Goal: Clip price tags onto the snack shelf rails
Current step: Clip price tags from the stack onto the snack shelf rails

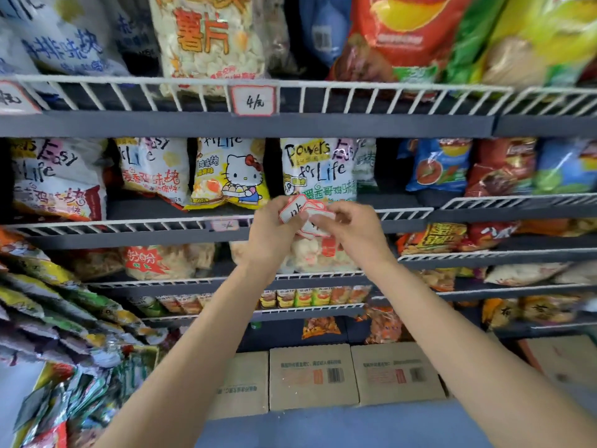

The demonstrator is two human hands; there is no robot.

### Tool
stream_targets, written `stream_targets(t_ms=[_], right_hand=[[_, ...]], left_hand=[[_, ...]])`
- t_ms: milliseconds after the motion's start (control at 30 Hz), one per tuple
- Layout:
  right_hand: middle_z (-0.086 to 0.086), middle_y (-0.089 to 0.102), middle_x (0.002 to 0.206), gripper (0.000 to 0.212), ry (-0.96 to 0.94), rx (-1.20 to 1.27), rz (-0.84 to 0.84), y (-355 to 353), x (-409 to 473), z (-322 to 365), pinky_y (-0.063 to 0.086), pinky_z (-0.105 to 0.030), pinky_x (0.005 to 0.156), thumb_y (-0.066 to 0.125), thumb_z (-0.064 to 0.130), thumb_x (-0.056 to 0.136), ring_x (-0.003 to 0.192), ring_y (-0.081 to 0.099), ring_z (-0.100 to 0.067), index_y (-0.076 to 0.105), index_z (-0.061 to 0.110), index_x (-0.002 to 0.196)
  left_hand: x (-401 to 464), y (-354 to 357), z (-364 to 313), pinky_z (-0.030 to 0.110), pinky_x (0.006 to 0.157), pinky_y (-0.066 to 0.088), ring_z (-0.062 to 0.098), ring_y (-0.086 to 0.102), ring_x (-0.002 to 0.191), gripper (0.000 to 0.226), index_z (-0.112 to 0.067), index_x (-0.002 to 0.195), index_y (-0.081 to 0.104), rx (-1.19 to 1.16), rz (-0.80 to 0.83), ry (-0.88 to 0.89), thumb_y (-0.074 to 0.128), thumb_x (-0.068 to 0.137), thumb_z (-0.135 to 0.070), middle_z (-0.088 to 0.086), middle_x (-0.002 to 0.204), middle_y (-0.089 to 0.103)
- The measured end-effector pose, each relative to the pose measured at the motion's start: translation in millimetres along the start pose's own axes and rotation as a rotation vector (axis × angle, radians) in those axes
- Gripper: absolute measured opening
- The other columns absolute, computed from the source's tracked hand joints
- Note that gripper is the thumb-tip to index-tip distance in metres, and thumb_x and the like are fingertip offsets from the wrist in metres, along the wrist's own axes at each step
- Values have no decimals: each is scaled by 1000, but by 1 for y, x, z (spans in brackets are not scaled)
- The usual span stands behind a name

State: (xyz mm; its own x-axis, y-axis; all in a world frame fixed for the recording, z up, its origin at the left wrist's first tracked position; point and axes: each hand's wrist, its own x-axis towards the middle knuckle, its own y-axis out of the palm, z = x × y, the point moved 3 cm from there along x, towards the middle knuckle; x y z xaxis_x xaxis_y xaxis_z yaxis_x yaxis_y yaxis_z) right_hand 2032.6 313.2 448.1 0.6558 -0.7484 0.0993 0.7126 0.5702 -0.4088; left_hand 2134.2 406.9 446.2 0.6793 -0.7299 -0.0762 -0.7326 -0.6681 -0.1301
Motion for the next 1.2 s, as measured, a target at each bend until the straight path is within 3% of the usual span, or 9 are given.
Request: stream_targets(t_ms=[67,133,200,333,433,567,733,1067,1200], right_hand=[[7,52,62,19,-7,-68,-70,-39,-4,-10,32,-12,49,74,27,78,53,44,-1,66,10,84],[8,51,62,18,-25,-120,-126,-80,-9,-21,33,-12,50,74,27,78,55,43,-1,62,13,79],[12,52,65,17,-26,-160,-162,-122,-12,-33,35,-9,53,75,27,77,60,46,2,62,16,80],[12,57,70,14,-42,-162,-164,-207,-19,-59,37,-4,57,76,24,75,66,51,3,63,19,79],[1,65,75,13,-51,-134,-182,-260,-24,-77,44,-17,64,76,20,76,68,58,-10,65,13,79],[3,69,84,6,-55,-119,-166,-306,-26,-95,50,-32,76,72,16,79,82,63,-15,69,19,84],[6,69,82,7,-62,-131,-181,-334,-19,-107,52,-33,73,70,13,80,81,65,-13,70,18,85],[-9,70,88,7,96,7,-255,-366,5,-128,48,-24,46,67,12,83,74,69,-13,62,17,83],[-10,69,96,5,124,-4,-258,-385,10,-141,55,-29,50,65,13,84,83,68,-16,62,16,85]], left_hand=[[-4,40,-9,36,85,55,22,63,96,36,-3,126,52,-62,36,-39,59,91,-13,12,119,63],[-9,82,-17,38,89,53,22,61,94,21,-6,113,56,-134,62,-56,56,93,-10,11,113,63],[-16,127,-27,36,80,53,22,59,83,10,-12,100,58,-191,85,-65,51,95,-7,12,98,63],[-29,208,-41,20,67,57,9,66,75,15,-13,100,58,-301,107,-48,45,97,-5,5,92,67],[-33,261,-49,23,72,58,16,65,83,18,-8,112,57,-304,119,-26,47,97,-8,9,98,66],[-34,307,-55,23,70,59,3,64,59,15,-11,107,59,-383,140,-53,49,96,-7,-7,66,66],[-24,333,-58,27,77,58,15,71,83,20,-4,113,57,-459,249,-99,47,96,-6,9,99,70],[7,366,-64,24,77,58,15,69,90,17,-11,103,60,-494,294,-98,48,95,-2,7,102,69],[12,388,-70,22,77,57,15,67,94,18,-10,103,60,-449,286,-63,51,92,2,6,104,69]])
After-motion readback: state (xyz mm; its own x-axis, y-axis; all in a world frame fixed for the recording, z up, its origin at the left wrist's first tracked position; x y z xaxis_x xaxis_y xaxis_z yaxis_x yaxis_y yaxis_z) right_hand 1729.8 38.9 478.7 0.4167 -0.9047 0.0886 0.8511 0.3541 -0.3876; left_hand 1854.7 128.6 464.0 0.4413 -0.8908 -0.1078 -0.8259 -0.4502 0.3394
